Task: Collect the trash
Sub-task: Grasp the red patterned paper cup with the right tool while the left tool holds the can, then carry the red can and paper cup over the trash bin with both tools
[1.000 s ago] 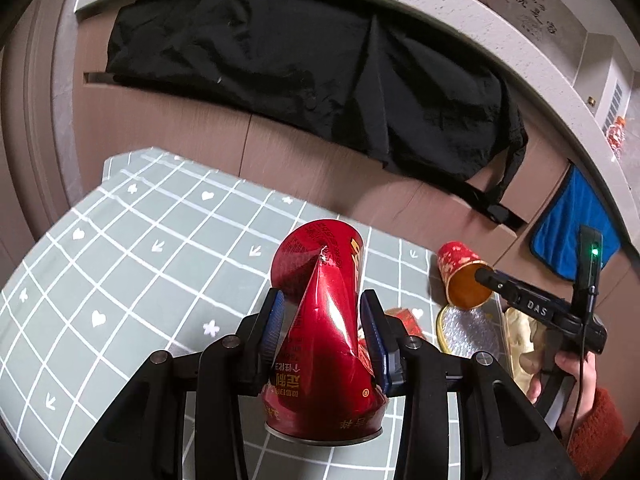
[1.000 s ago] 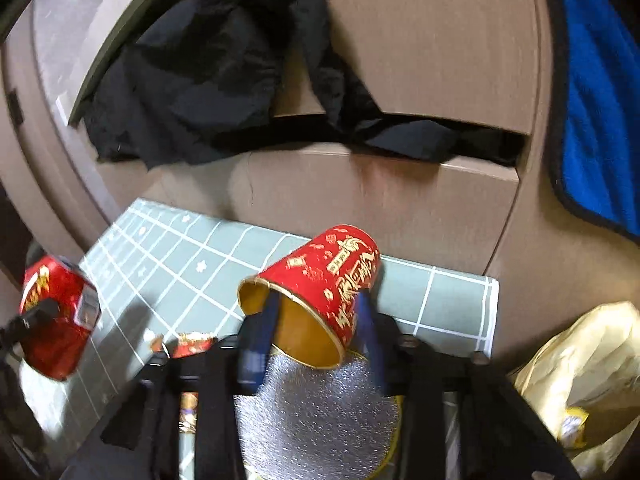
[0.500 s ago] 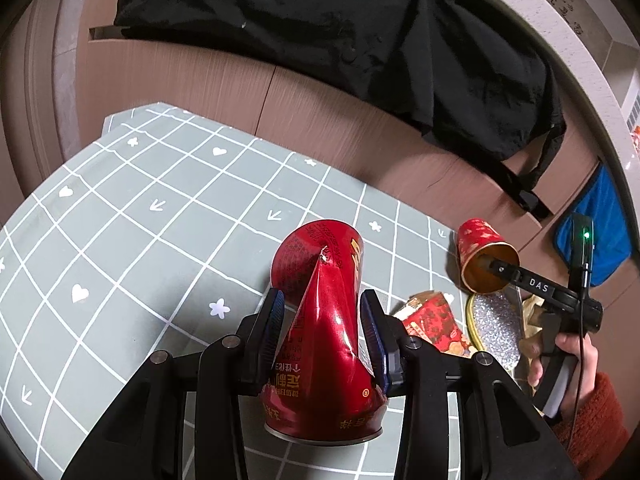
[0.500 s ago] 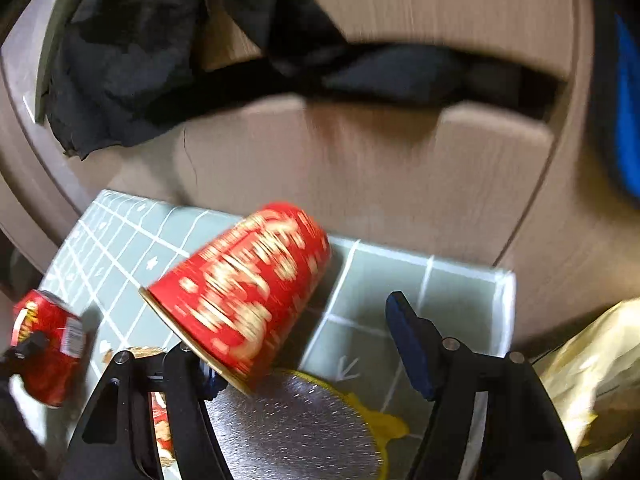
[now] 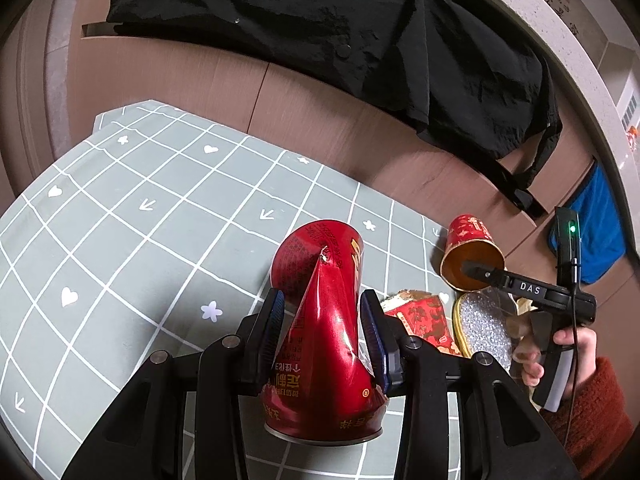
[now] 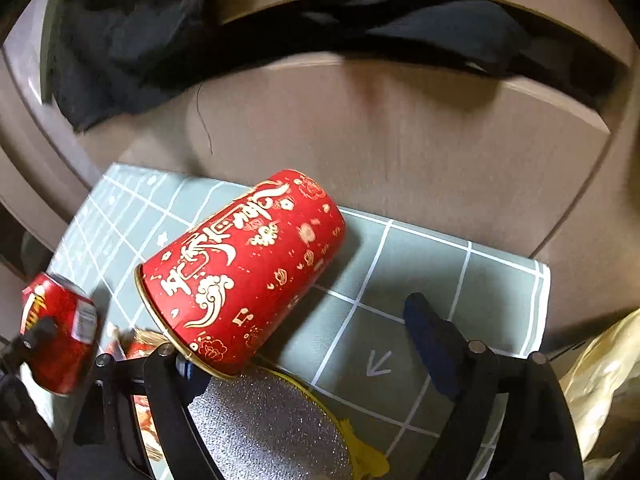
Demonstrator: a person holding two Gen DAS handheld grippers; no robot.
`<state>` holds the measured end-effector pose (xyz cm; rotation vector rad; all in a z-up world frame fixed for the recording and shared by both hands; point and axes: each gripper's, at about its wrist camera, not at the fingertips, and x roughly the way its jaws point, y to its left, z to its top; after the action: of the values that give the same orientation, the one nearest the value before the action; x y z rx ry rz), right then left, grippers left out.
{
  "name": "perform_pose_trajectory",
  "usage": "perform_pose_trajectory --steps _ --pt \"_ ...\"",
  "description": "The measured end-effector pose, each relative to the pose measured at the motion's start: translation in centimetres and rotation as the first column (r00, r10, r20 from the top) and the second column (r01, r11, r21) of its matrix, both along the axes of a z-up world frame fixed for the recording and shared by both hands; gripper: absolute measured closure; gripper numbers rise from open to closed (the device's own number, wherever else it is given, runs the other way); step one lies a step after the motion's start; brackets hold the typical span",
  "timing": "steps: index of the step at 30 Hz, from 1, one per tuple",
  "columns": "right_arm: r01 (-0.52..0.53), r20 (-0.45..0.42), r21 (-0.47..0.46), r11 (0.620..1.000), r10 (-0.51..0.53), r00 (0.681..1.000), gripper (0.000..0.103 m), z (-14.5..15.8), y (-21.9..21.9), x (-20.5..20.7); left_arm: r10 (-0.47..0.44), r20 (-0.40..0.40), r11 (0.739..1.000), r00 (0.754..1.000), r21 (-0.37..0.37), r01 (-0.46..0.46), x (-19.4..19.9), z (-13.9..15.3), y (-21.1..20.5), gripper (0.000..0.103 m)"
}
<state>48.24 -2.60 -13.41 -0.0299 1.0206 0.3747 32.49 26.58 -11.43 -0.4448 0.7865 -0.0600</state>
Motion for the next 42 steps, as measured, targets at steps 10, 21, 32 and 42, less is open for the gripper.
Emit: perform_pose_trajectory --steps 10,21,32,42 --pt "0.047 0.249 -0.039 0.998 -0.036 0.968 0.098 3.0 1.7 -1.4 0.021 0.026 0.999 0.999 0.039 -0.022 -0.3 0.7 0.2 0.063" --pt "-0.032 0.39 0.059 0.998 0.006 0.921 0.1 10.9 1.6 -6.8 0.007 0.243 0.986 0.97 0.159 -0.047 -1.9 9.6 -2.6 0.063" --pt "-0.022 0.511 0.109 0.994 -0.037 0.859 0.1 18.5 -5.8 -14.5 -0.092 0.398 0.965 0.913 0.261 -0.016 -5.1 17.4 -11.6 0.063" --pt "0.088 0.553 0.115 0.989 -0.137 0.822 0.1 20.8 -15.3 -18.6 -0.236 0.422 0.949 0.875 0.293 0.115 -5.7 19.3 -22.3 0.063"
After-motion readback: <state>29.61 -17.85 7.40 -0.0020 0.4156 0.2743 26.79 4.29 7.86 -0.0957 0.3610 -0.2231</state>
